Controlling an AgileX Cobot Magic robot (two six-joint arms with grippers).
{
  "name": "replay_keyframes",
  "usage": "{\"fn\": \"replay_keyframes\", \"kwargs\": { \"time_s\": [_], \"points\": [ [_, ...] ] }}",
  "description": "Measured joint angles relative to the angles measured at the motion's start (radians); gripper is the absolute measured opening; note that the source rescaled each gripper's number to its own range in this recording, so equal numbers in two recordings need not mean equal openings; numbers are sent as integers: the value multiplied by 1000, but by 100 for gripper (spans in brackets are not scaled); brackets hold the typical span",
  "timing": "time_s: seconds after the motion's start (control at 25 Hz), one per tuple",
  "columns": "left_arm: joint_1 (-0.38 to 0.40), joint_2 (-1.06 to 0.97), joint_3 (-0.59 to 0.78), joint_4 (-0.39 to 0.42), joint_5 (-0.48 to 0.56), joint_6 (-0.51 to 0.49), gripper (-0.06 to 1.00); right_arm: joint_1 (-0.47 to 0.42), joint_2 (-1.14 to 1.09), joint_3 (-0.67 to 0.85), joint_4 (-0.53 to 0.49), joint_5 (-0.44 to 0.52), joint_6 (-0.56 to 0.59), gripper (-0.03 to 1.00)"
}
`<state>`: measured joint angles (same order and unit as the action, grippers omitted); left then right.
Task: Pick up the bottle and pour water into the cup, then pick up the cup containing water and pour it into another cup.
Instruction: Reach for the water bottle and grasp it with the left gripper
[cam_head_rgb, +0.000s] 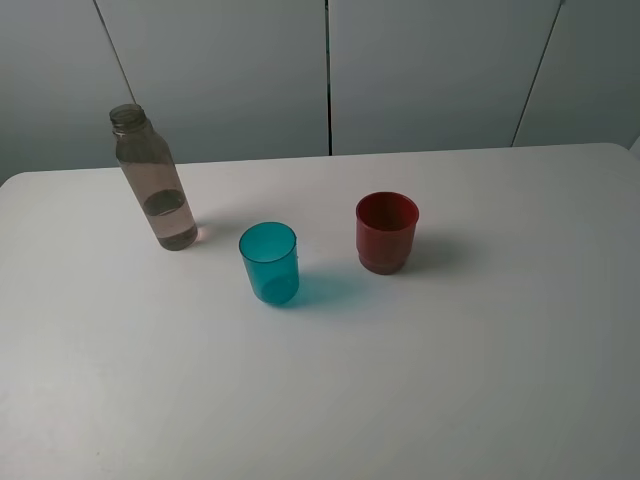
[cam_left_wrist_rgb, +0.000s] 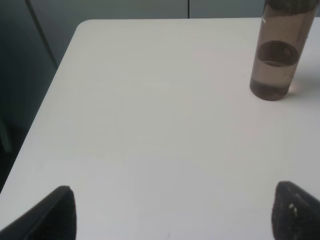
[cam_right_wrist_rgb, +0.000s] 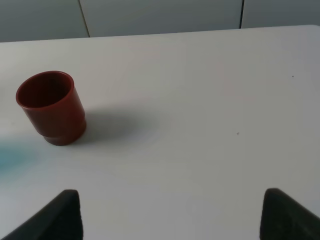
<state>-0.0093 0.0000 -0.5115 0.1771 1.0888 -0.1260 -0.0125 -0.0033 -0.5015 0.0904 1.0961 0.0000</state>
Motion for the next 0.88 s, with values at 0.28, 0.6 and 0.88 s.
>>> {"fn": "replay_keyframes", "kwargs": {
  "time_s": [0.28, 0.6, 0.88],
  "points": [
    [0, 0, 0, 0, 0, 0, 100, 0, 0, 0, 0, 0, 0, 100],
    [0, 0, 0, 63, -16, 5, 100, 0, 0, 0, 0, 0, -6, 100],
    [0, 39, -6, 83, -462, 5, 100, 0, 0, 0, 0, 0, -6, 100]
  ]
}}
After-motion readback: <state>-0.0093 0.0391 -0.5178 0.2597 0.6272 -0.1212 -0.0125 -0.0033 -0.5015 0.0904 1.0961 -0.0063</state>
